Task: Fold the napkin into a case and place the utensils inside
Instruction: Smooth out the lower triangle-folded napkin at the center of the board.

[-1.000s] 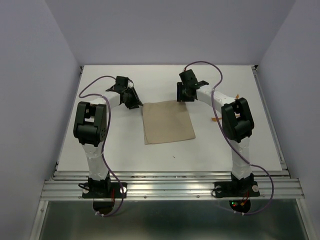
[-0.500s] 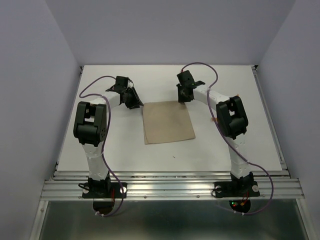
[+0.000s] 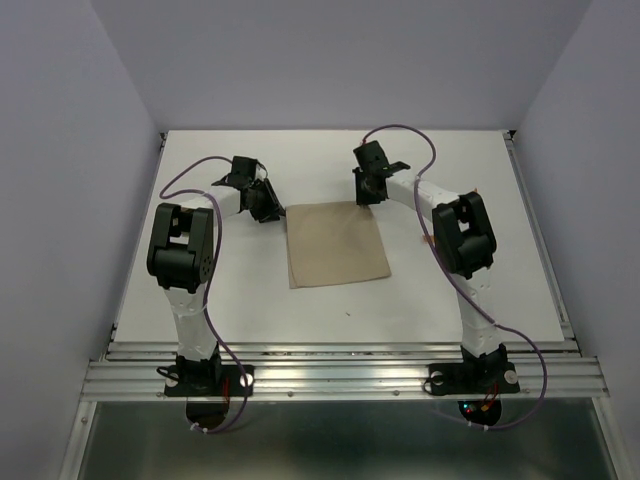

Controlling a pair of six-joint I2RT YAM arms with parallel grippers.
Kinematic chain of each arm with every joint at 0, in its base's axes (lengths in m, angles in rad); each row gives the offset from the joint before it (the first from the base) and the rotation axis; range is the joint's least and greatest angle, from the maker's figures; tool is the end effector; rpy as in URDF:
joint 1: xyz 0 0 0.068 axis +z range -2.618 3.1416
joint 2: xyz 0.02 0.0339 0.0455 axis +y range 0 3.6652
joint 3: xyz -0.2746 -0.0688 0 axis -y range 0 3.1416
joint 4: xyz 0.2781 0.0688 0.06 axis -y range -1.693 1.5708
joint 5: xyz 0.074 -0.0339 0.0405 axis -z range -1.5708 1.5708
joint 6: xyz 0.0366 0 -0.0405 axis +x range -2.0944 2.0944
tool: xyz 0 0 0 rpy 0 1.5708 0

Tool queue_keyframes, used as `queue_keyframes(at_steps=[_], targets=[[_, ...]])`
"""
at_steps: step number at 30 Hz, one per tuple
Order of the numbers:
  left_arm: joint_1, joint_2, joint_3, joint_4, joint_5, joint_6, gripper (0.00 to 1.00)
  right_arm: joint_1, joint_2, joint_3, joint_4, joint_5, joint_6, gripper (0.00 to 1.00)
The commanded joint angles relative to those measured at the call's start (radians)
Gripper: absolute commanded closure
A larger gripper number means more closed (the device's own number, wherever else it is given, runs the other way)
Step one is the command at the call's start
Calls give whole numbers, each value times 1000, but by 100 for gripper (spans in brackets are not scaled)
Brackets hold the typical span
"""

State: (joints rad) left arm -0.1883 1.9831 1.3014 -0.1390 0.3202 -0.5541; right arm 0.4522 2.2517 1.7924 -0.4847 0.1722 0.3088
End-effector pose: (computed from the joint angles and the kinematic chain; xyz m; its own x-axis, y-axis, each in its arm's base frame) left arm 0.4477 -0.0970 0.1569 -0.8156 -0.3530 -0.4585 -0.0478 0.8308 -0.5545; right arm 0.4824 0.2274 0.1682 -0.7974 -0.0545 -0.6010 -0.1026 0.9937 0.0460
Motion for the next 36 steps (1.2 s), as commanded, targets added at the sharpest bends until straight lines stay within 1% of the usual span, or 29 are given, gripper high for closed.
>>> queue_keyframes(at_steps=[1, 3, 4, 5, 7, 10, 14, 18, 19, 20, 22, 28, 32, 36], targets=[[1, -33, -10, 16, 29, 19, 62, -23, -66, -4, 8, -58, 0, 87], [1, -36, -14, 21, 33, 19, 62, -38, -70, -25, 24, -97, 13, 99], [1, -36, -16, 22, 34, 20, 62, -53, -78, -33, 32, -143, 19, 99], [1, -36, -16, 26, 39, 20, 62, -63, -78, -33, 41, -143, 19, 99], [1, -33, -17, 33, 57, 20, 62, -75, -87, -59, 67, -215, 29, 99], [0, -29, -17, 55, 75, 17, 62, -109, -98, -91, 109, -356, 42, 99], [1, -40, -30, 76, 89, 17, 64, -132, -98, -114, 136, -451, 33, 99], [4, -46, -33, 78, 94, 25, 65, -159, -99, -134, 155, -594, 21, 99], [6, -50, -37, 76, 97, 23, 65, -185, -104, -146, 187, -620, 32, 99], [9, -52, -42, 79, 99, 23, 65, -185, -115, -172, 199, -661, 39, 99], [13, -61, -53, 81, 103, 23, 65, -211, -124, -192, 222, -683, 46, 99], [16, -66, -53, 82, 117, 31, 65, -244, -168, -257, 279, -839, 52, 99], [16, -67, -51, 81, 118, 34, 65, -265, -184, -266, 282, -942, 44, 99], [18, -70, -45, 76, 122, 34, 65, -300, -175, -263, 279, -997, 52, 99]])
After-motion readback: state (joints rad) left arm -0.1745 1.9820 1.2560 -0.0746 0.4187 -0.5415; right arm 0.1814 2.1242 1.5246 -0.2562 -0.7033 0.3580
